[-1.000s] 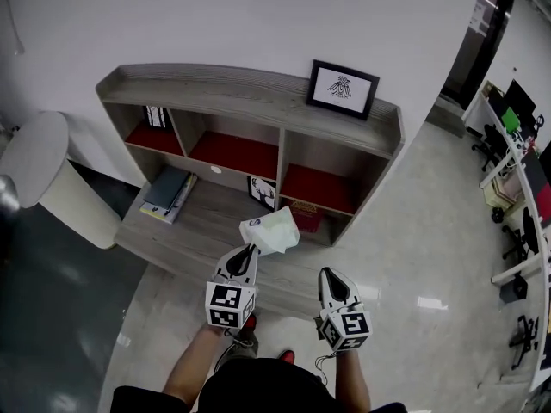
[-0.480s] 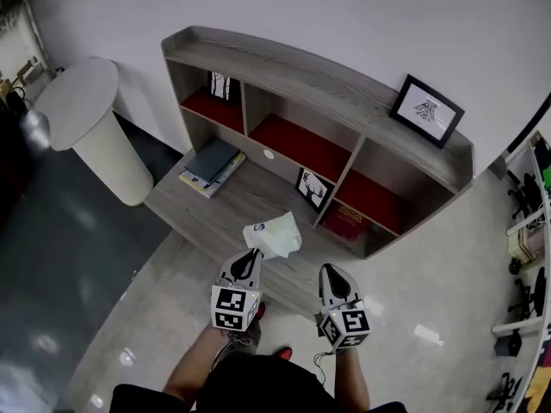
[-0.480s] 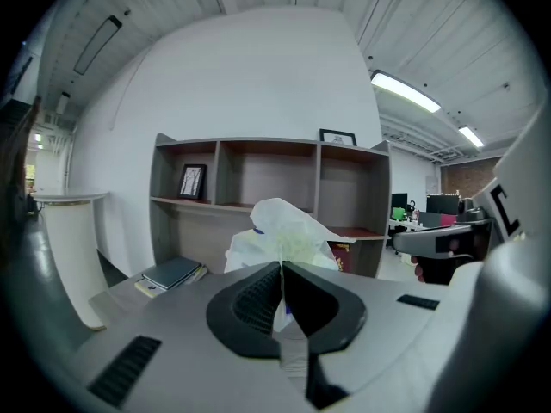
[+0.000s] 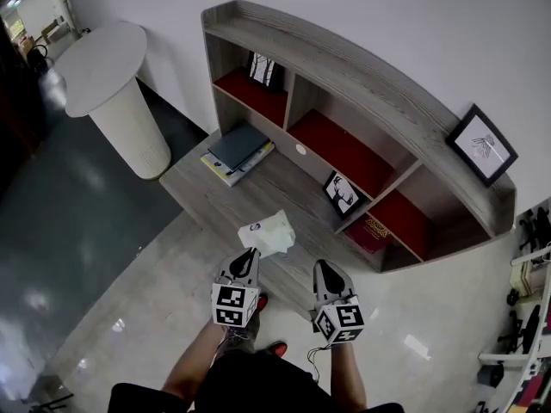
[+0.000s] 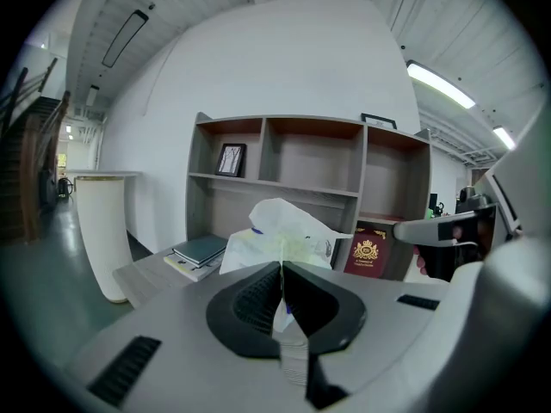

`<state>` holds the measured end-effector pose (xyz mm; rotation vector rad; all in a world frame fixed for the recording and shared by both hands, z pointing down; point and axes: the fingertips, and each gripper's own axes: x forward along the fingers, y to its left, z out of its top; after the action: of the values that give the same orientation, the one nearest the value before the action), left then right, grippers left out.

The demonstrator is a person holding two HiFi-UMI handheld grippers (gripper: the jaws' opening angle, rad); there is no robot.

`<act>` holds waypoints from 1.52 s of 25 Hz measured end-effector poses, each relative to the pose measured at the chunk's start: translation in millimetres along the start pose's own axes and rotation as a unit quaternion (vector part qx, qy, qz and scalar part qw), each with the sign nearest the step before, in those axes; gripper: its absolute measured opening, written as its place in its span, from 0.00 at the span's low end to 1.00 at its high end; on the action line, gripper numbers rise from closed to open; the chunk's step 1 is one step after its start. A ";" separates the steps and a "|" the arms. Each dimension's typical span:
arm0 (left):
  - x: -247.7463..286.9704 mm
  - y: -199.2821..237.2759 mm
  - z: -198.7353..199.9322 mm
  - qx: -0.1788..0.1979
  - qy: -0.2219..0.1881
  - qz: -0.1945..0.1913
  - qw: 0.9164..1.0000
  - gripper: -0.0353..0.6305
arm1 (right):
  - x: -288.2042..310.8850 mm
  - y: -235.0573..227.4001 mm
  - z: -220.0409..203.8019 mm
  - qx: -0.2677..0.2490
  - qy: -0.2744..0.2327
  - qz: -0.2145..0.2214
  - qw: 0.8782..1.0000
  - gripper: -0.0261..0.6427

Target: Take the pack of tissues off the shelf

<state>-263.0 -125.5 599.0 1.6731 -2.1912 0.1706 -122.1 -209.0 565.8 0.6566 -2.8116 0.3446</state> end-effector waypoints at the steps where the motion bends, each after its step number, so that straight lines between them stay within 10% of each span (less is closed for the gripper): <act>1: 3.4 5.2 -4.4 -0.004 0.004 0.003 1.000 0.07 | 7.4 1.4 -2.4 0.000 0.005 0.004 1.000 0.09; 38: 154.5 117.4 -108.4 -0.045 0.121 -0.011 0.992 0.07 | 198.7 -17.7 -72.5 0.019 0.129 0.007 0.991 0.09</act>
<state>-384.6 -197.1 770.7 1.5390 -1.9713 0.2517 -274.8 -284.4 692.4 0.5574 -2.5701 0.4516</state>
